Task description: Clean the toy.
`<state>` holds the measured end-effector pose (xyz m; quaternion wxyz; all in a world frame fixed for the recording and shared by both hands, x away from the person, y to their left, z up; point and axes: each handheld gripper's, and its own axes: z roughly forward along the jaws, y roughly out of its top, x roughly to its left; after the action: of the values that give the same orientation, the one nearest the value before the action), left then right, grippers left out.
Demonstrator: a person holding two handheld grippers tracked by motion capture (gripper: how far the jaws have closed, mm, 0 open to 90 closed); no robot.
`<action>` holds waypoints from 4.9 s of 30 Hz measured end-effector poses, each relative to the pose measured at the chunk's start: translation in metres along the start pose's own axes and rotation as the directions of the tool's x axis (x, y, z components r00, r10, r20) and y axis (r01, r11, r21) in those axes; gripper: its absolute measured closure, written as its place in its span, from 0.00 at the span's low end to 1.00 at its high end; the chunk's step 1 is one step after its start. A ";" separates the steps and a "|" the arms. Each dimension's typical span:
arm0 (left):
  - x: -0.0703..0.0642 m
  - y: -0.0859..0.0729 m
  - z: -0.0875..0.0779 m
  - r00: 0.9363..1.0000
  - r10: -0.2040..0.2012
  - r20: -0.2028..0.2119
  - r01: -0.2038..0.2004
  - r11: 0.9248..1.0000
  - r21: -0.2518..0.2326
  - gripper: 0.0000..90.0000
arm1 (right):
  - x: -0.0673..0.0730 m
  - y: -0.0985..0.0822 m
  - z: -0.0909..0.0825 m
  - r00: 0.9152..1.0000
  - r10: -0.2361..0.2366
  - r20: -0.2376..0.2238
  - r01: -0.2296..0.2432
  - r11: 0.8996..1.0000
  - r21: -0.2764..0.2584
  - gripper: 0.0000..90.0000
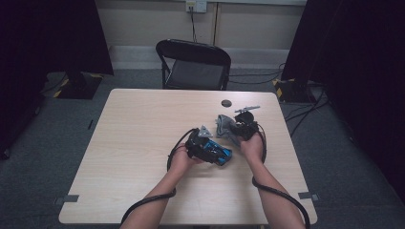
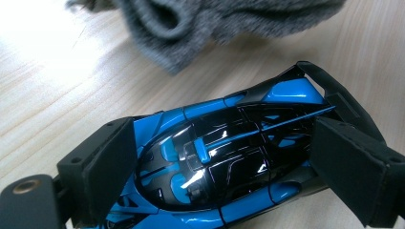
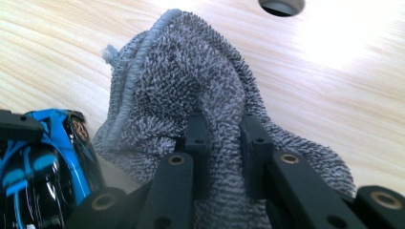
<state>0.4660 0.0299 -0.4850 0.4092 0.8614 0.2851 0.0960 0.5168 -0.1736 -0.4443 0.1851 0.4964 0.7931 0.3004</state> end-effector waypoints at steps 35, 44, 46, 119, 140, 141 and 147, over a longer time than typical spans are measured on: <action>0.000 0.000 0.000 1.000 -0.003 0.000 0.003 1.000 0.002 0.11 | 0.042 0.012 0.049 0.983 -0.096 -0.157 0.111 0.989 0.092 0.85; 0.000 0.000 0.000 1.000 -0.002 -0.001 0.002 1.000 0.003 0.11 | 0.038 0.007 0.044 0.972 -0.141 -0.190 0.158 0.984 0.080 0.85; 0.000 0.000 0.000 1.000 -0.002 -0.001 0.002 1.000 0.003 0.11 | 0.037 0.006 0.043 0.969 -0.149 -0.199 0.167 0.983 0.077 0.85; -0.001 0.004 -0.001 1.000 -0.006 -0.010 0.007 0.999 0.032 0.11 | -0.017 -0.058 -0.013 0.957 -0.147 -0.249 0.168 0.984 0.065 0.63; -0.001 0.004 -0.001 1.000 -0.006 -0.009 0.007 0.999 0.035 0.11 | -0.025 -0.074 -0.030 0.952 -0.160 -0.260 0.196 0.974 0.117 0.86; -0.001 0.004 -0.001 1.000 -0.006 -0.009 0.007 0.999 0.035 0.11 | -0.027 -0.075 -0.031 0.953 -0.146 -0.267 0.182 0.977 0.115 0.86; -0.001 0.004 0.000 1.000 -0.006 -0.008 0.006 0.999 0.037 0.11 | -0.037 -0.079 -0.038 0.950 -0.100 -0.294 0.142 0.982 0.125 0.87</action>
<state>0.4670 0.0276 -0.4813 0.3922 0.8677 0.2909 0.0928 0.4573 -0.2437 -0.4684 0.0499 0.4100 0.8602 0.2992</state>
